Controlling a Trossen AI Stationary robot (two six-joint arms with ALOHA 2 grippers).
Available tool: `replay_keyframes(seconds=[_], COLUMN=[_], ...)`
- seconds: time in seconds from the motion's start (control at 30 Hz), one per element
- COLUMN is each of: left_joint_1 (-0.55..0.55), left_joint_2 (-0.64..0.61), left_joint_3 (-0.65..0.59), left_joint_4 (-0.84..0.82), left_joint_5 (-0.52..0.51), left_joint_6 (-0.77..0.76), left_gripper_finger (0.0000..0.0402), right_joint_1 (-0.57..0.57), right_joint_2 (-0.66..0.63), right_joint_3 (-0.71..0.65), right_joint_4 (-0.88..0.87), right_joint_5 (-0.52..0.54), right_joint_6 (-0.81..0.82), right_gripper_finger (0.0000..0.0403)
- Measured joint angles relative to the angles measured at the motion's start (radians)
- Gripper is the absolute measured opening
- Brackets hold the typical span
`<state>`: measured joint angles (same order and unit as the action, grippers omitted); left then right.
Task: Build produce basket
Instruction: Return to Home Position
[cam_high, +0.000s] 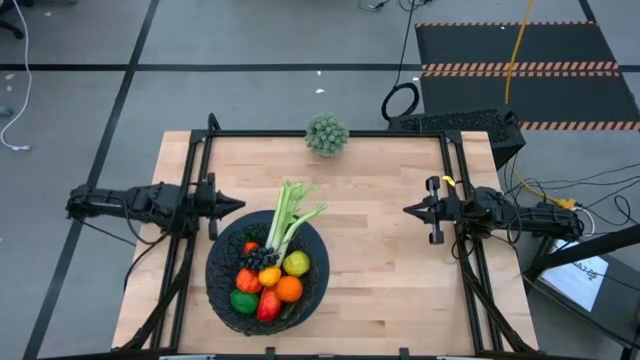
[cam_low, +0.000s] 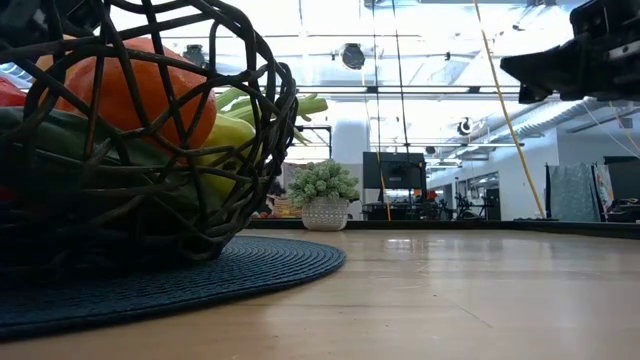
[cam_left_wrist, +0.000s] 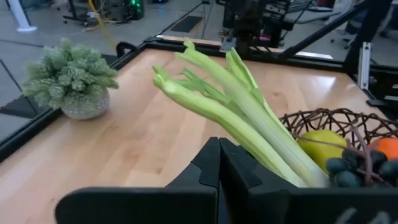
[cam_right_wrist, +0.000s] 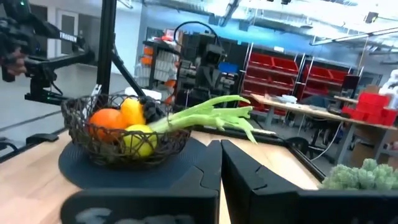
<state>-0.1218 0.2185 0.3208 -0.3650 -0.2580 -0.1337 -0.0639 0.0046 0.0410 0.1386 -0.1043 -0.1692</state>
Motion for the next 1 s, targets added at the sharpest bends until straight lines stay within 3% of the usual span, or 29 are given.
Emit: replay_keyframes(seconds=[0.23,0.53,1.0], left_joint_1=[-0.003,-0.003,0.021], left_joint_2=[-0.121,-0.216,-0.213], left_joint_3=[-0.118,-0.306,-0.31], left_joint_4=[0.109,0.406,0.4], left_joint_5=[0.033,0.058,0.119], left_joint_6=[0.098,0.153,0.231], left_gripper_finger=[0.0002,0.0002,0.0001], right_joint_1=[0.0,0.0,0.0], right_joint_2=[0.0,0.0,0.001], right_joint_3=[0.0,0.0,0.0], right_joint_4=[0.002,0.006,0.007], right_joint_5=[0.0,0.0,0.0], right_joint_6=[0.0,0.0,0.0], right_gripper_finger=[0.0,0.0,0.0])
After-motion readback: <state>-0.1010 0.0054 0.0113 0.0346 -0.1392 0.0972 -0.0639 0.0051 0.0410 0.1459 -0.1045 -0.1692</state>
